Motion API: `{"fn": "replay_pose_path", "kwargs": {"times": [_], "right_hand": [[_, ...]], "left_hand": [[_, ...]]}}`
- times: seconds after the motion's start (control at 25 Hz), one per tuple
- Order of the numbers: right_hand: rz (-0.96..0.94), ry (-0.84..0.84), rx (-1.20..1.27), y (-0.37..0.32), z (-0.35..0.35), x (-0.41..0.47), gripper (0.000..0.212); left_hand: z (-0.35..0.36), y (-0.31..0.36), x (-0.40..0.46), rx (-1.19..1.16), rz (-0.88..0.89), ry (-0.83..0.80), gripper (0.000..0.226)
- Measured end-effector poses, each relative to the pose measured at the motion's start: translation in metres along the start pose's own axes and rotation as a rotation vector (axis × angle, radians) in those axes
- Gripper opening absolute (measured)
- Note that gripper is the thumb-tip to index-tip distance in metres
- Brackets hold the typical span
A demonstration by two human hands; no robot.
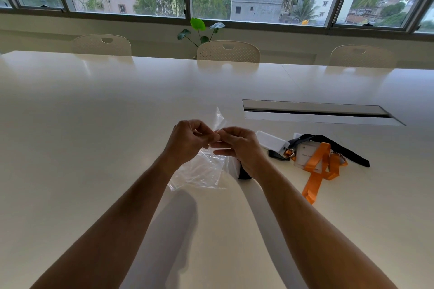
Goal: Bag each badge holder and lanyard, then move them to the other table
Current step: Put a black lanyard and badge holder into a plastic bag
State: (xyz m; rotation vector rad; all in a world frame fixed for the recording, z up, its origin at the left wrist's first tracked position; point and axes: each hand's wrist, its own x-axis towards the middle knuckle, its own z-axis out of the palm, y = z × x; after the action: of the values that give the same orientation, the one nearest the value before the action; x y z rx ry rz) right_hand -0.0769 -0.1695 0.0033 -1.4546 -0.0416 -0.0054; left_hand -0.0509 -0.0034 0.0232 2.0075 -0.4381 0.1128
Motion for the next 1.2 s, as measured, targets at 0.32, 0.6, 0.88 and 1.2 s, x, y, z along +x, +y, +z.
{"fn": "replay_pose_path", "kwargs": {"times": [0.32,0.6,0.88,1.2], "right_hand": [[-0.17,0.195,-0.613,0.001,0.007,0.003,0.013],[-0.152,0.238,-0.604,0.002,0.007,0.003,0.01],[-0.05,0.25,-0.451,0.001,0.005,0.002,0.011],[-0.053,0.212,-0.612,-0.006,0.004,0.0,0.007]], "left_hand": [[0.022,-0.005,-0.004,0.011,-0.038,0.109,0.011],[0.03,-0.003,-0.004,0.121,0.002,0.166,0.01],[0.034,-0.007,-0.004,0.077,-0.036,0.177,0.009],[0.035,-0.002,-0.004,0.217,0.099,0.128,0.005]]}}
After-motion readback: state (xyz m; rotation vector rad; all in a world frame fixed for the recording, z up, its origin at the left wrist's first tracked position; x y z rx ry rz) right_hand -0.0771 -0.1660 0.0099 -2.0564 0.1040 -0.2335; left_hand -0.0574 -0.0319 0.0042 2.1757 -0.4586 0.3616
